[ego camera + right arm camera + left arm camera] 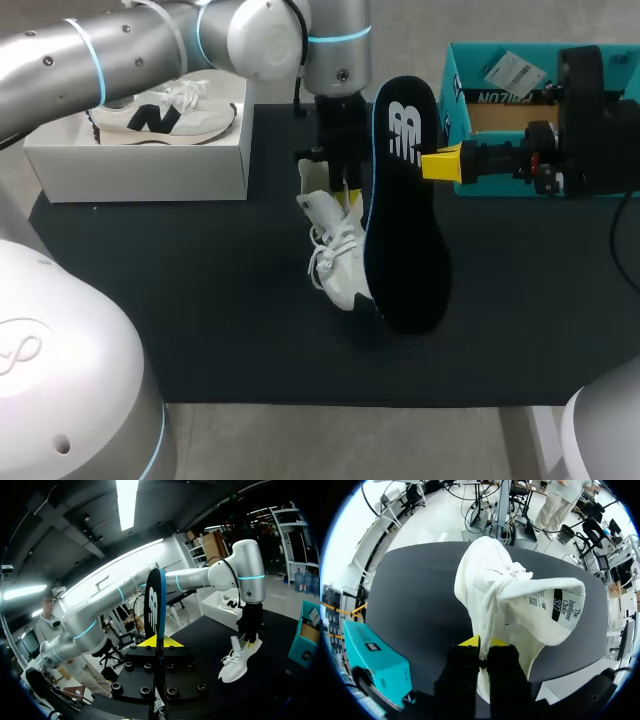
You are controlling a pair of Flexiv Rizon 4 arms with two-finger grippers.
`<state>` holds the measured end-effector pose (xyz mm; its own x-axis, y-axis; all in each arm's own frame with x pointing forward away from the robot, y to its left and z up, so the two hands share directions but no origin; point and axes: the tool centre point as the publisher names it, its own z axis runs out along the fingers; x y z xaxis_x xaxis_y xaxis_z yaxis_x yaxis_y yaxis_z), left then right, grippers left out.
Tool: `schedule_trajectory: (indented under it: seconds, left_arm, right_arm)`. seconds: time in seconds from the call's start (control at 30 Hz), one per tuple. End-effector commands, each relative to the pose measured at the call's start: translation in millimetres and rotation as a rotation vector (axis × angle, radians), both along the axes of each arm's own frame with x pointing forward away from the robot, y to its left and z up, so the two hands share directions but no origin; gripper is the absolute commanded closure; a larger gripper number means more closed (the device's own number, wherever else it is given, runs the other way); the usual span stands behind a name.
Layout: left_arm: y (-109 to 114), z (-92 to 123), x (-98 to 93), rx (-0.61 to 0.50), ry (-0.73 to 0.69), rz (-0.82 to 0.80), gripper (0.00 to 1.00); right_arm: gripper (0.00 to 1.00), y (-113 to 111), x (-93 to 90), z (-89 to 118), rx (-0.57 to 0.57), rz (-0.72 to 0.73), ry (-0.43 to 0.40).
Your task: Take the shoe out of the shoebox, open the shoe tongue, remove and reinsert the insole, then place the shoe into the shoebox
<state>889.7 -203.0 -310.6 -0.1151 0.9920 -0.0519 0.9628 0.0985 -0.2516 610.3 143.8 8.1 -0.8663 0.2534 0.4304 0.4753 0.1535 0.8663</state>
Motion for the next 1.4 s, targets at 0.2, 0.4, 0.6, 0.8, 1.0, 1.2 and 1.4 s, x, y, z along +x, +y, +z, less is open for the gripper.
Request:
schedule_trajectory:
  seconds: [0.2,0.4,0.6,0.8,1.0,1.2,1.4]
  left_arm:
    - [-17,-5,15.3,0.081,-0.066,-0.496,1.0]
    - [-23,-8,20.8,0.135,-0.121,-0.386,1.0]
    - [-21,-7,19.6,0.137,-0.124,-0.353,1.0]
    - [-22,-5,18.1,0.16,-0.14,-0.31,1.0]
    - [-21,-11,19.8,0.17,-0.128,-0.295,1.0]
    - [-11,-10,23.3,0.185,-0.146,-0.255,1.0]
    - [-12,-16,31.1,0.209,-0.146,-0.244,1.0]
  right_arm:
    - [1.0,3,3.1,0,-0.001,0.002,0.002]
    - [1.0,3,3.1,0,-0.001,0.002,0.002]
    - [1.0,3,3.1,0,-0.001,0.002,0.002]
    - [1.0,3,3.1,0,-0.001,0.002,0.002]
    - [1.0,3,3.1,0,-0.001,0.002,0.002]
    - [1.0,3,3.1,0,-0.001,0.002,0.002]
    - [1.0,3,3.1,0,-0.001,0.002,0.002]
